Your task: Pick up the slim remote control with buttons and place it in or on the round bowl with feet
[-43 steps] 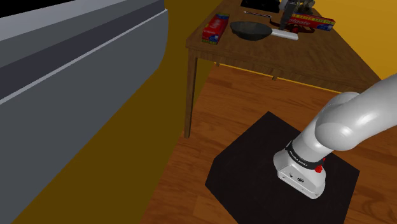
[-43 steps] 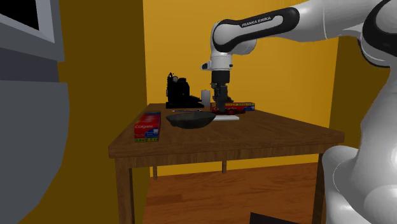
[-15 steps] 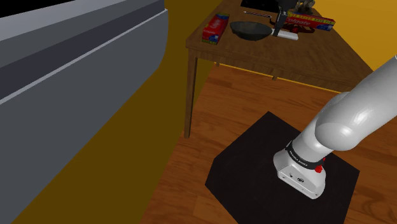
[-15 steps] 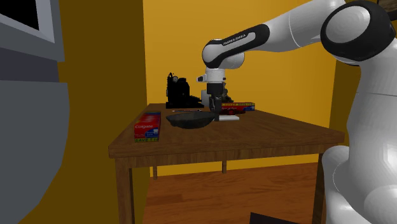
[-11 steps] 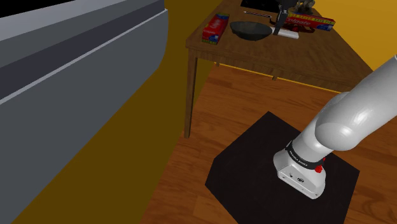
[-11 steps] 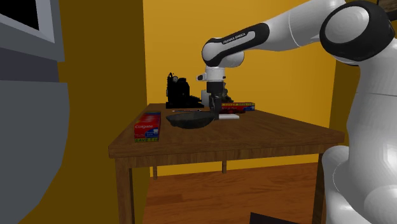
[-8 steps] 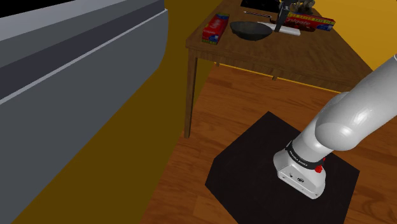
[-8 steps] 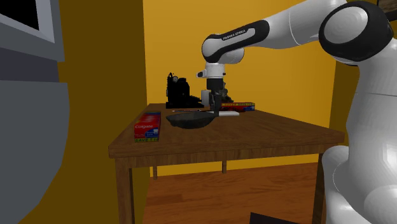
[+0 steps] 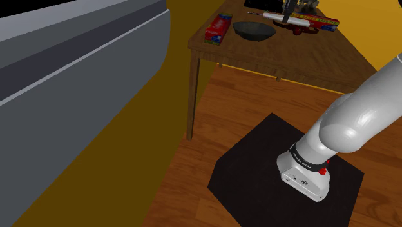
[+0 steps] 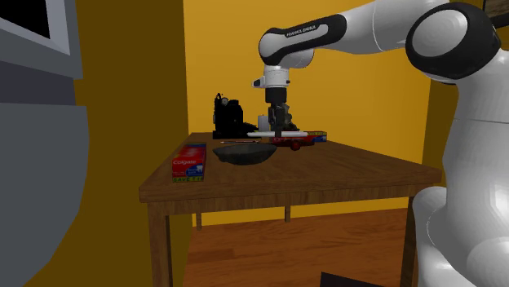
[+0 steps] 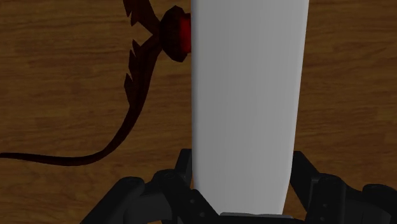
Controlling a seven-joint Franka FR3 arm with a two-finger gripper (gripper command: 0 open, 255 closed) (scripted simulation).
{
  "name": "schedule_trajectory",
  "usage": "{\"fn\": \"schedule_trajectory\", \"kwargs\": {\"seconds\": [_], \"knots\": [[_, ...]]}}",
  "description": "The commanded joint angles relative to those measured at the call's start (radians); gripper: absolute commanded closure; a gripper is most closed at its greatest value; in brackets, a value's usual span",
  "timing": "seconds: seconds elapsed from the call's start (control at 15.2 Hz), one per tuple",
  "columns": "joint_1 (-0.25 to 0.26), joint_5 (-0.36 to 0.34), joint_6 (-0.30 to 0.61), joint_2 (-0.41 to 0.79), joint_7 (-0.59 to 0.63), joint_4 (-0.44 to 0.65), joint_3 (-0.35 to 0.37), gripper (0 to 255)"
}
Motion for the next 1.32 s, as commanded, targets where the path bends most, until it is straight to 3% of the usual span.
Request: {"fn": "schedule_trajectory", "kwargs": {"seconds": [0.0, 0.59, 1.25], "knots": [[0.0, 0.005, -0.028, 0.009, -0.004, 0.036, -0.001, 255], [-0.004, 0.035, -0.159, 0.063, -0.029, 0.212, -0.014, 255], [0.111, 0.0, -0.156, -0.035, 0.253, 0.112, 0.154, 255]]}}
